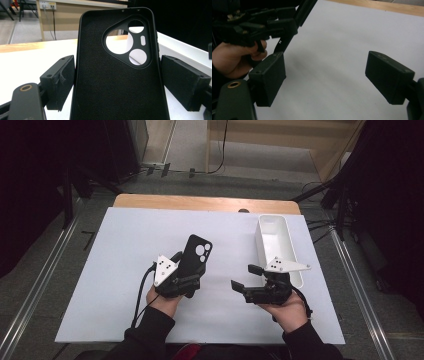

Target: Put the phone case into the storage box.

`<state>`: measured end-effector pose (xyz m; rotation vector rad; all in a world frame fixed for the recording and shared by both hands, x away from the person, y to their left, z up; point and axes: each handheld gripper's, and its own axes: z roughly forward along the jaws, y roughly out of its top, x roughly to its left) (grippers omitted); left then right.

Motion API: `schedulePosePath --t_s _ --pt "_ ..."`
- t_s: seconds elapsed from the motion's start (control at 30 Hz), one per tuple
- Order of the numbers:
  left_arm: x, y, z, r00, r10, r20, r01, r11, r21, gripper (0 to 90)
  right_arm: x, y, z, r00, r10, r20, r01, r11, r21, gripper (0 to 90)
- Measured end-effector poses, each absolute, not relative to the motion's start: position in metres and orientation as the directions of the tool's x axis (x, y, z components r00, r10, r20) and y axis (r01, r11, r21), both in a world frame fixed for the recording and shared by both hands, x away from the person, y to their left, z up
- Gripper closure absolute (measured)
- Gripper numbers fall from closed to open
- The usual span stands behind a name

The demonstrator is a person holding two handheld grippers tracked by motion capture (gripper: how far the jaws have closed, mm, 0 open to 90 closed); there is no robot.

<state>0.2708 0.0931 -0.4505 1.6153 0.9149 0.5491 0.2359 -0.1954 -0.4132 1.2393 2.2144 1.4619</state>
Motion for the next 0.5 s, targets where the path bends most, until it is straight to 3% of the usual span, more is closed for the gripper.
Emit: schedulePosePath --t_s 0.5 --pt "0.271 0.092 -0.452 0.592 0.799 -0.109 0.255 -0.057 0.965 14.8 0.257 -0.181 -0.403 -0.612 0.748 0.259 0.525 0.138 0.840 15.3"
